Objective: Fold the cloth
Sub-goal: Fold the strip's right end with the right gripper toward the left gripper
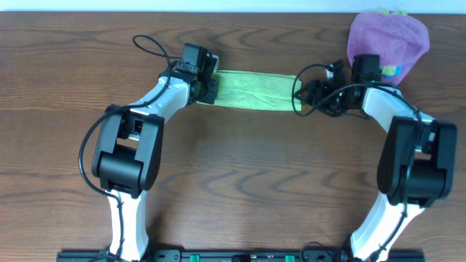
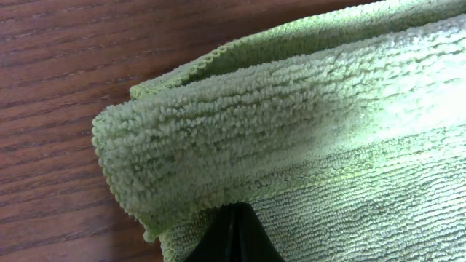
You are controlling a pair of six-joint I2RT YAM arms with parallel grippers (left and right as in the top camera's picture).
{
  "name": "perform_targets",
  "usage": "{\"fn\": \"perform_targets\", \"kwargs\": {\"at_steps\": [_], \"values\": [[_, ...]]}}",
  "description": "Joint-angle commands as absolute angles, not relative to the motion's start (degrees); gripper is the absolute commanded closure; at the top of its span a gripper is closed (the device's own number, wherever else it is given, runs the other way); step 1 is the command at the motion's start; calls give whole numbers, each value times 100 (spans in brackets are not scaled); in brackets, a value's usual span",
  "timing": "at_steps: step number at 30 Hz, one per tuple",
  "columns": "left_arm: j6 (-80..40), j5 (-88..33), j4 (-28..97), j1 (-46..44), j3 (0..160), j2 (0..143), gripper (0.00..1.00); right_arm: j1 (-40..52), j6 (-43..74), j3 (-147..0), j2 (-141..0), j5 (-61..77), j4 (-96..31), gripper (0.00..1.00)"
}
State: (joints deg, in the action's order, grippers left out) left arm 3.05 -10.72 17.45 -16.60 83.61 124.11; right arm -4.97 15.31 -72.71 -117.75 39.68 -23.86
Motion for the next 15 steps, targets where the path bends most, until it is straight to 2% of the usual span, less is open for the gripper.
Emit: {"fn": "perform_targets", "kwargs": {"at_steps": [1,15], "values": [[366,-904,1898,-1566,8211,12613,94,-528,1627,-7249,-11922,4447,-2316,20],[366,-904,1859,-1566,8211,12613,95,-320,1977,-7249,-12505,4372,-1503,19]]}}
